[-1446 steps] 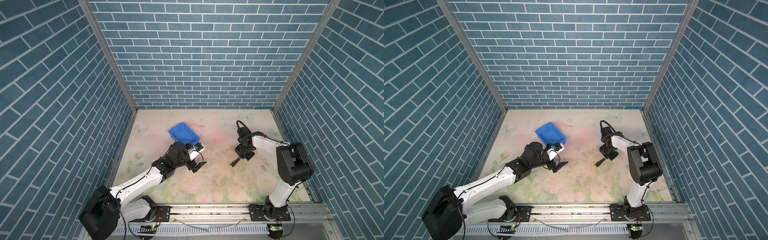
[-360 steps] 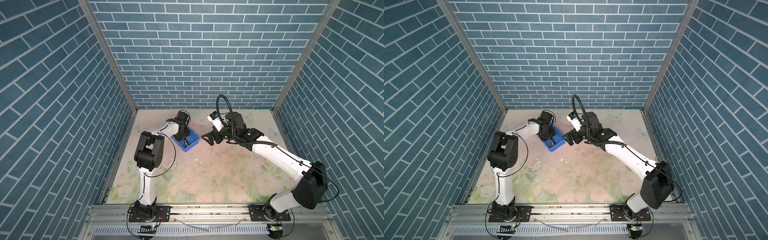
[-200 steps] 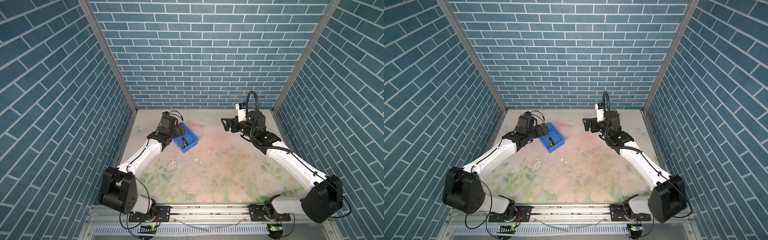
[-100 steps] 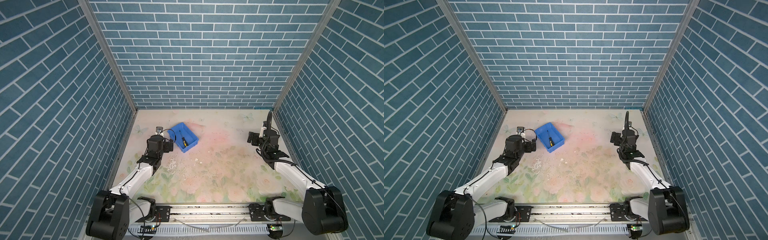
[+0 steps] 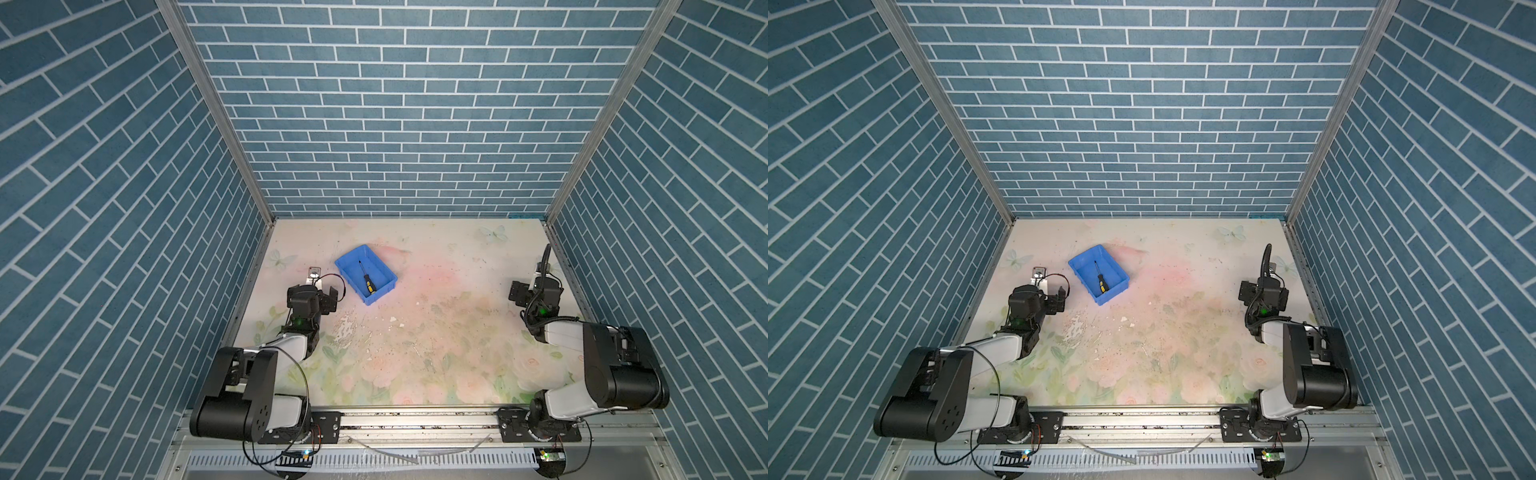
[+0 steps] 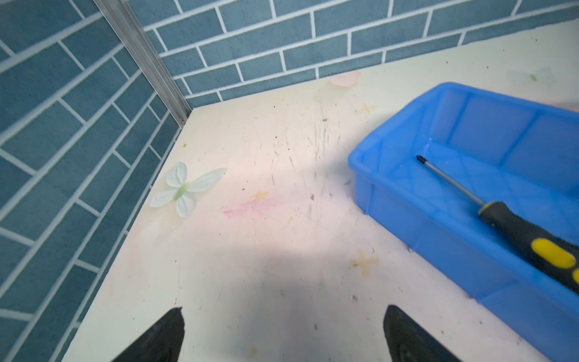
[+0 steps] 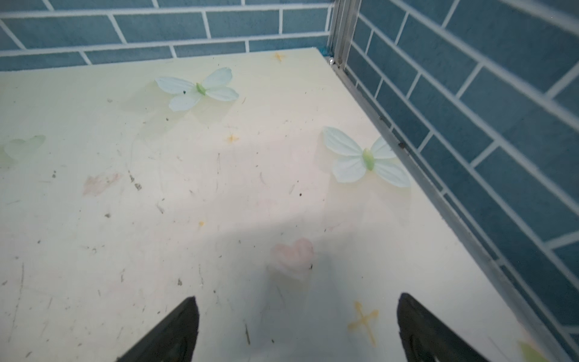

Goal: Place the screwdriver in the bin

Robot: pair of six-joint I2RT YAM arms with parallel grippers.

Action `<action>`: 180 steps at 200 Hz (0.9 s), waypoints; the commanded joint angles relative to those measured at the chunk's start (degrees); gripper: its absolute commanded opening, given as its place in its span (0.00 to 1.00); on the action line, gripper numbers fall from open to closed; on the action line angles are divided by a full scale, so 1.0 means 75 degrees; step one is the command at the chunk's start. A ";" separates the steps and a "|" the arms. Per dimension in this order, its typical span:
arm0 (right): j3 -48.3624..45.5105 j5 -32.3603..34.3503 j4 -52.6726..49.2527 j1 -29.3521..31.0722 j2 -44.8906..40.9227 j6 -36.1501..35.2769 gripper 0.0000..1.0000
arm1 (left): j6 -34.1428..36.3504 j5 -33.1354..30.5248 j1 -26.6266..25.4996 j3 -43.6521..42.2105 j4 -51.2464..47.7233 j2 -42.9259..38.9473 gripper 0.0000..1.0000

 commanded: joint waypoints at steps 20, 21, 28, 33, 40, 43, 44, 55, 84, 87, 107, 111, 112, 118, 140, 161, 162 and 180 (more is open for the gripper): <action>-0.0354 -0.0694 0.1422 -0.0099 0.0174 -0.0282 0.99 | -0.0160 0.0185 0.0103 -0.0100 0.1983 0.1107 1.00; -0.0339 -0.0690 0.1380 -0.0096 0.0168 -0.0280 0.99 | -0.0168 0.0175 0.0109 -0.0109 0.2026 0.1134 1.00; -0.0312 -0.0727 0.1489 -0.0099 0.0245 -0.0290 0.99 | -0.0187 0.0082 0.0129 -0.0141 0.2246 0.1251 1.00; -0.0290 -0.0724 0.1391 -0.0113 0.0214 -0.0280 0.99 | -0.0279 0.0070 0.0154 -0.0083 0.1924 0.1167 1.00; -0.0292 -0.0741 0.1385 -0.0121 0.0214 -0.0266 0.99 | -0.0337 0.0087 0.0205 -0.0024 0.1810 0.1158 1.00; -0.0308 -0.0754 0.1450 -0.0126 0.0239 -0.0276 0.99 | -0.0325 0.0084 0.0219 -0.0020 0.1907 0.1205 1.00; -0.0310 -0.0743 0.1453 -0.0127 0.0242 -0.0277 0.99 | -0.0320 0.0077 0.0219 -0.0017 0.1929 0.1219 1.00; -0.0277 -0.0760 0.1374 -0.0138 0.0219 -0.0255 0.99 | -0.0443 0.0014 0.0258 0.0146 0.1468 0.1153 1.00; -0.0265 -0.0794 0.1332 -0.0163 0.0222 -0.0240 0.99 | -0.0447 0.0080 0.0300 0.0099 0.1640 0.1206 1.00; -0.0265 -0.0797 0.1345 -0.0169 0.0228 -0.0243 0.99 | -0.0460 0.0089 0.0302 0.0112 0.1559 0.1182 1.00; -0.0265 -0.0796 0.1343 -0.0164 0.0226 -0.0237 0.99 | -0.0464 0.0083 0.0303 0.0092 0.1613 0.1170 1.00; -0.0265 -0.0802 0.1340 -0.0164 0.0228 -0.0240 0.99 | -0.0447 0.0073 0.0303 0.0084 0.1664 0.1189 1.00; -0.0265 -0.0797 0.1345 -0.0163 0.0224 -0.0242 0.99 | -0.0440 0.0072 0.0303 0.0077 0.1673 0.1193 1.00; -0.0265 -0.0799 0.1342 -0.0163 0.0212 -0.0236 0.99 | -0.0436 0.0065 0.0302 0.0078 0.1659 0.1191 1.00; -0.0285 -0.0793 0.1372 -0.0164 0.0214 -0.0244 0.99 | -0.0445 0.0064 0.0302 0.0076 0.1648 0.1173 1.00; -0.0277 -0.0797 0.1353 -0.0166 0.0215 -0.0241 0.99 | -0.0390 0.0102 0.0280 0.0069 0.1657 0.1185 1.00; -0.0277 -0.0794 0.1358 -0.0165 0.0218 -0.0236 0.99 | -0.0388 0.0104 0.0280 0.0081 0.1658 0.1185 1.00; -0.0277 -0.0799 0.1361 -0.0164 0.0219 -0.0244 0.99 | -0.0386 0.0152 0.0281 0.0112 0.1615 0.1191 1.00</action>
